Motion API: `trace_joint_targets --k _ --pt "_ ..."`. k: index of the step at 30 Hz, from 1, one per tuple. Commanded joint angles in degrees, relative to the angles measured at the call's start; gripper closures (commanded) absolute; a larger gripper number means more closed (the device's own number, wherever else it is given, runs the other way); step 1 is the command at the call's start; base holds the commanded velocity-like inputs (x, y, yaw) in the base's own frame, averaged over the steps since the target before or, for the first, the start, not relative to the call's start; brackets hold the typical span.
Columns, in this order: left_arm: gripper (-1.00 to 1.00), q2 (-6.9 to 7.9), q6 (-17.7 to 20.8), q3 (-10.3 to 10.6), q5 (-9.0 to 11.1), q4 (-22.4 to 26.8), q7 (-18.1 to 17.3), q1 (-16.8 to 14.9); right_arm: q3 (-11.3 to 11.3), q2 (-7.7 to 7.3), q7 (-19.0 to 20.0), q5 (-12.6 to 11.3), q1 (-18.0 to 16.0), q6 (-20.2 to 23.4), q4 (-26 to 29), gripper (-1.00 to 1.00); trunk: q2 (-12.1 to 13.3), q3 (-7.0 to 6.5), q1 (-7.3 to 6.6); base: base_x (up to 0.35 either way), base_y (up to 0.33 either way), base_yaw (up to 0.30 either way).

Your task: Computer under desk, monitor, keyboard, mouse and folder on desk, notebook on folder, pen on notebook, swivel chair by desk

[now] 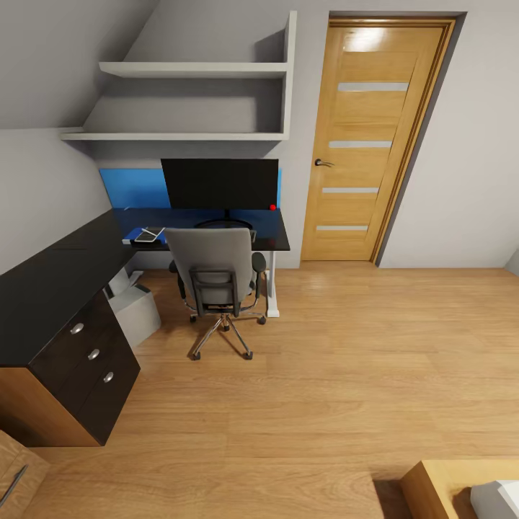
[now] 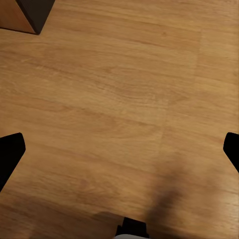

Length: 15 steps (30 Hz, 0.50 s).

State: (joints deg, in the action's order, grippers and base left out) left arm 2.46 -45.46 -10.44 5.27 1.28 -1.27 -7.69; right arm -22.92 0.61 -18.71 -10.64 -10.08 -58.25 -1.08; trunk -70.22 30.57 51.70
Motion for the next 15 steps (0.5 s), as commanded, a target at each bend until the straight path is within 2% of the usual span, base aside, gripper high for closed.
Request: trace_joint_targets --k 1,15 --pt "-1.0 0.0 -0.16 0.24 0.51 -0.05 -0.13 -0.04 -0.51 0.04 -0.03 -0.53 -0.05 -0.16 -0.1 -1.0 -0.03 0.05 0.0 0.0 0.0 0.0" --pt "-1.0 0.0 -0.15 0.24 0.53 -0.05 -0.13 -0.04 -0.45 -0.04 -0.03 -0.53 -0.05 0.14 -0.06 -1.0 -0.03 0.05 0.0 0.0 0.0 0.0"
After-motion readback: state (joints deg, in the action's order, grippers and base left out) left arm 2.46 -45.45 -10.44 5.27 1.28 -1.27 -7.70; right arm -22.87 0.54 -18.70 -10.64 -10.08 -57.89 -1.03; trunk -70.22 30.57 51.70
